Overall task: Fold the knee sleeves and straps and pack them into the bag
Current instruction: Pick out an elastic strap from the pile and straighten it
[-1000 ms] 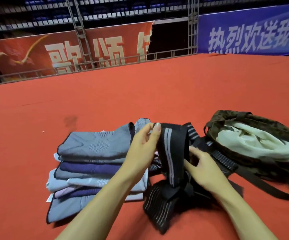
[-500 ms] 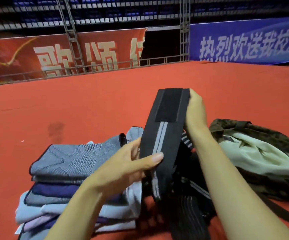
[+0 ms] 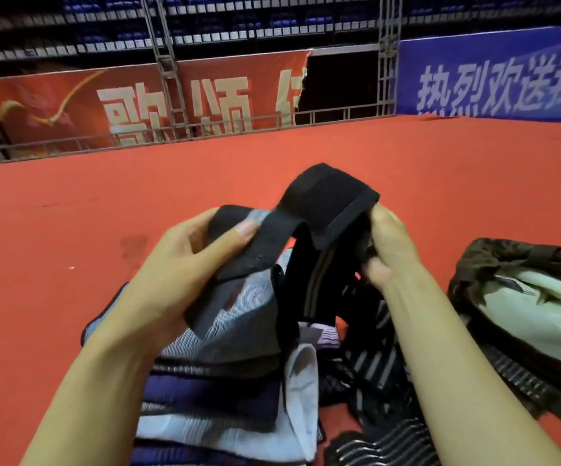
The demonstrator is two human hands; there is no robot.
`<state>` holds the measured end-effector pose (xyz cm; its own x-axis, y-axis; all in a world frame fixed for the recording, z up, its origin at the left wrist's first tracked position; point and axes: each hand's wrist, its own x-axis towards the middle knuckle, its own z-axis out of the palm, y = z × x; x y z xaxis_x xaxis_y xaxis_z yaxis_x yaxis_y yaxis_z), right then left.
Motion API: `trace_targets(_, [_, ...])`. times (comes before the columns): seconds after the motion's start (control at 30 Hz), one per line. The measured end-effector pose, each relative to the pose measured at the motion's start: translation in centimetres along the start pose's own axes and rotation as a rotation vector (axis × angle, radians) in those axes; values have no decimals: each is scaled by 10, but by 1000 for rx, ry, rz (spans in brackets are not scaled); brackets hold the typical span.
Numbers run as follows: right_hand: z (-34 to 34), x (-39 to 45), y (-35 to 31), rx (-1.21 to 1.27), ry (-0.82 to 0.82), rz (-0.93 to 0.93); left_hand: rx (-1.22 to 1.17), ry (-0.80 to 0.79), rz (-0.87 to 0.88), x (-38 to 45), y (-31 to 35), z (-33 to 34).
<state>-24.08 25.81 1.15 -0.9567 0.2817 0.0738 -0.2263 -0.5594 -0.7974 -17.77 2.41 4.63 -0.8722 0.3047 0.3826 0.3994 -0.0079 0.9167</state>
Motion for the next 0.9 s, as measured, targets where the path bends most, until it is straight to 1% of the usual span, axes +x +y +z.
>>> trace_targets(0.07, [-4, 7, -3, 12, 61, 12, -94, 68, -4, 0, 2, -16])
trace_targets(0.13, [-5, 11, 2, -23, 43, 56, -100, 88, -31, 2, 2, -25])
trace_targets(0.3, [14, 4, 12, -125, -145, 84, 40, 114, -69, 11, -19, -19])
trace_targets(0.37, [23, -4, 12, -151, -210, 57, 36, 136, -78, 12, -24, -19])
trace_targets(0.4, [28, -8, 11, -164, -212, 35, 4, 141, -86, 12, -26, -22])
trace_targets(0.43, [33, -11, 10, -160, -202, 9, -41, 138, -96, 13, -26, -22])
trace_targets(0.5, [41, -19, 7, -104, -244, 1, -98, 76, -111, 12, -26, -19])
trace_targets(0.57, [46, -29, 1, -111, -305, 0, -55, -17, -103, 12, -32, -15])
trace_targets(0.63, [48, -37, -4, -181, -390, -11, 39, -79, -75, 14, -40, -9])
trace_targets(0.7, [53, -46, -7, -274, -475, -34, 112, -51, -18, 15, -46, 2])
trace_targets(0.77, [58, -50, -6, -346, -553, -40, 131, -11, 0, 18, -51, 6])
trace_targets(0.9, [62, -53, 3, -380, -601, -34, 77, -10, 16, 10, -50, 1])
